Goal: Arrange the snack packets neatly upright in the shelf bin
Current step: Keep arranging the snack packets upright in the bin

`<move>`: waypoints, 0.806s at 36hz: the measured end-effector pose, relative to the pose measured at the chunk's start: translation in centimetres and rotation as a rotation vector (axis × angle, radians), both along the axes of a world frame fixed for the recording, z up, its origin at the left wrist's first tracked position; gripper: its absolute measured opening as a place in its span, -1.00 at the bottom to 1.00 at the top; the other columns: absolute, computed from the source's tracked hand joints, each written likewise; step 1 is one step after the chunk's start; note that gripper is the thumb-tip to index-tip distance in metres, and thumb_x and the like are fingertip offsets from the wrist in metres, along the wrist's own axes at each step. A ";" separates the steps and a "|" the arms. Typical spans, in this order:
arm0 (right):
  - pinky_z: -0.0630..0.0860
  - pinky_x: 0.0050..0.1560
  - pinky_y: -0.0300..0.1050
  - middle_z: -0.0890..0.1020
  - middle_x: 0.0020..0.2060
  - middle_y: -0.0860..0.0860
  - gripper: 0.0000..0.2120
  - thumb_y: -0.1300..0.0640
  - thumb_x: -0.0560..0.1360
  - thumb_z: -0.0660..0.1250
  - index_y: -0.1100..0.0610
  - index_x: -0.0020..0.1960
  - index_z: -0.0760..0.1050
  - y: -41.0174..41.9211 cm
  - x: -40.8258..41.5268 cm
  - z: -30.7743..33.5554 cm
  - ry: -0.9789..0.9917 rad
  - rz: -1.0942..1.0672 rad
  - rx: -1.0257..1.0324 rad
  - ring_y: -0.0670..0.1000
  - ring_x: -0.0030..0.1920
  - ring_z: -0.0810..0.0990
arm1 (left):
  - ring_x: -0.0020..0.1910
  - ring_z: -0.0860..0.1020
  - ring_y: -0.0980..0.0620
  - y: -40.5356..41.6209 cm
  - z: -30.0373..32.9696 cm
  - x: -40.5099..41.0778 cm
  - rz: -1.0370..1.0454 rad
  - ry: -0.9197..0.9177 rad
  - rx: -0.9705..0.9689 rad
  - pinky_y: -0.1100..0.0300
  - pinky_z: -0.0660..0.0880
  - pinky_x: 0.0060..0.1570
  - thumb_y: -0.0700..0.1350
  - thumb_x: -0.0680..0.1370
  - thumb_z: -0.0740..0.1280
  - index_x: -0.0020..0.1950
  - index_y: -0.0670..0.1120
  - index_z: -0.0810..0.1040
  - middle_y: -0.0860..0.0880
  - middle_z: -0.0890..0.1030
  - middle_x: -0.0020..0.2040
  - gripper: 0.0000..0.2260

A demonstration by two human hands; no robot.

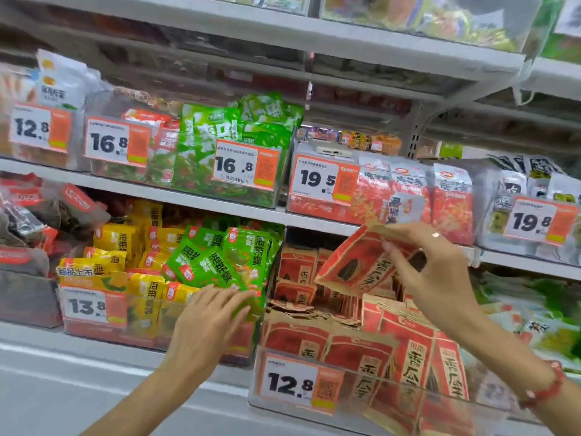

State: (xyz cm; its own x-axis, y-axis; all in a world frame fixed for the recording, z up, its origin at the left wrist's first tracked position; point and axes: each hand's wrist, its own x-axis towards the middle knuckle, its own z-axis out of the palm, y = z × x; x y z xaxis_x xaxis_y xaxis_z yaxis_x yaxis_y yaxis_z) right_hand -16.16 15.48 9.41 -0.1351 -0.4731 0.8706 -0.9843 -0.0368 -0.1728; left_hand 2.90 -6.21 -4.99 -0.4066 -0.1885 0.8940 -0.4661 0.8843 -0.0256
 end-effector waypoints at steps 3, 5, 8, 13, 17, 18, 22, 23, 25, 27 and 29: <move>0.51 -0.03 -0.19 0.63 -0.06 -0.07 -0.79 0.29 0.49 0.39 0.14 0.11 0.60 -1.8 -1.2 -1.1 0.088 -0.049 0.092 -0.03 -0.02 0.60 | -0.19 0.62 -0.04 -0.3 0.0 -0.5 -0.018 0.062 0.021 0.17 0.37 -0.03 0.12 0.66 -0.01 0.05 -0.06 0.69 0.01 0.68 -0.16 -0.51; 0.42 -0.03 -0.32 0.63 -0.05 -0.09 -0.79 0.27 0.49 0.39 0.12 0.11 0.61 -3.0 -1.9 -1.8 0.117 -0.087 0.174 -0.10 -0.03 0.57 | -0.19 0.59 -0.05 -0.5 -0.2 -0.8 -0.016 0.083 0.048 0.15 0.36 -0.04 0.12 0.65 0.04 0.04 -0.05 0.68 0.01 0.66 -0.18 -0.55; 0.49 -0.05 -0.18 0.65 -0.04 -0.13 -0.79 0.22 0.51 0.38 0.06 0.12 0.61 -4.5 -2.9 -3.0 0.117 -0.127 0.374 -0.06 -0.02 0.61 | -0.16 0.56 -0.07 -0.4 -0.7 -1.3 -0.019 0.135 0.086 0.11 0.37 -0.01 0.08 0.60 0.15 0.02 -0.06 0.67 0.00 0.65 -0.17 -0.65; 0.58 0.00 -0.05 0.69 -0.01 -0.15 -0.82 0.13 0.53 0.36 -0.05 0.09 0.64 -6.1 -4.3 -4.4 0.057 -0.147 0.605 -0.12 -0.04 0.64 | -0.09 0.49 -0.03 -0.2 -0.9 -1.8 -0.040 0.194 0.141 0.10 0.35 0.06 0.04 0.54 0.25 0.01 -0.05 0.67 0.00 0.65 -0.14 -0.75; 0.49 -0.05 -0.17 0.68 0.01 -0.14 -0.82 0.13 0.52 0.37 -0.06 0.07 0.65 -7.6 -5.0 -4.4 0.016 -0.184 0.771 -0.25 -0.15 0.54 | -0.10 0.48 -0.01 -0.2 -0.9 -1.7 -0.050 0.193 0.155 0.12 0.35 0.06 0.04 0.54 0.27 0.02 -0.04 0.66 0.02 0.65 -0.14 -0.76; 0.53 -0.01 -0.10 0.69 0.00 -0.14 -0.82 0.14 0.52 0.37 -0.07 0.06 0.66 -7.9 -5.2 -4.4 0.005 -0.192 0.800 -0.21 -0.11 0.57 | -0.09 0.48 -0.02 -0.1 -0.9 -1.7 -0.049 0.191 0.163 0.12 0.35 0.07 0.04 0.54 0.27 0.02 -0.04 0.66 0.02 0.65 -0.13 -0.76; 0.52 -0.08 -0.17 0.69 -0.01 -0.15 -0.81 0.11 0.52 0.36 -0.11 0.07 0.65 -9.1 -5.3 -4.9 0.053 -0.218 0.887 -0.17 -0.14 0.57 | -0.08 0.48 -0.01 0.2 -1.0 -1.6 -0.051 0.178 0.193 0.11 0.35 0.09 0.04 0.53 0.27 0.03 -0.03 0.66 0.01 0.65 -0.12 -0.76; 0.45 -0.15 -0.22 0.69 0.00 -0.16 -0.81 0.09 0.53 0.36 -0.12 0.09 0.65 -9.3 -5.3 -5.1 0.084 -0.224 0.904 -0.18 -0.17 0.55 | -0.07 0.49 -0.02 0.2 -0.9 -1.5 -0.052 0.173 0.197 0.11 0.35 0.09 0.04 0.53 0.27 0.04 -0.03 0.66 0.01 0.65 -0.12 -0.76; 0.35 -0.27 -0.32 0.69 -0.01 -0.17 -0.79 0.07 0.54 0.34 -0.16 0.11 0.63 -9.5 -5.2 -5.4 0.133 -0.239 0.963 -0.18 -0.20 0.55 | -0.08 0.49 -0.02 0.3 -0.8 -1.4 -0.055 0.162 0.194 0.12 0.35 0.09 0.04 0.54 0.27 0.05 -0.03 0.66 0.02 0.65 -0.12 -0.76; 0.40 -0.34 -0.33 0.70 -0.04 -0.17 -0.82 0.03 0.55 0.33 -0.16 0.10 0.63 -9.6 -5.4 -5.2 0.107 -0.206 1.058 -0.13 -0.24 0.58 | -0.08 0.48 -0.01 0.3 -0.9 -1.3 -0.059 0.156 0.188 0.12 0.35 0.09 0.04 0.54 0.27 0.05 -0.03 0.66 0.02 0.65 -0.12 -0.75; 0.59 -0.13 -0.12 0.70 -0.02 -0.13 -0.82 -0.09 0.53 0.32 -0.10 0.02 0.67 -9.5 -5.4 -4.3 -0.094 -0.104 1.118 0.06 -0.16 0.65 | -0.07 0.47 0.00 0.3 -1.0 -1.2 -0.061 0.155 0.190 0.11 0.34 0.11 0.04 0.54 0.26 0.06 -0.04 0.66 0.02 0.65 -0.11 -0.75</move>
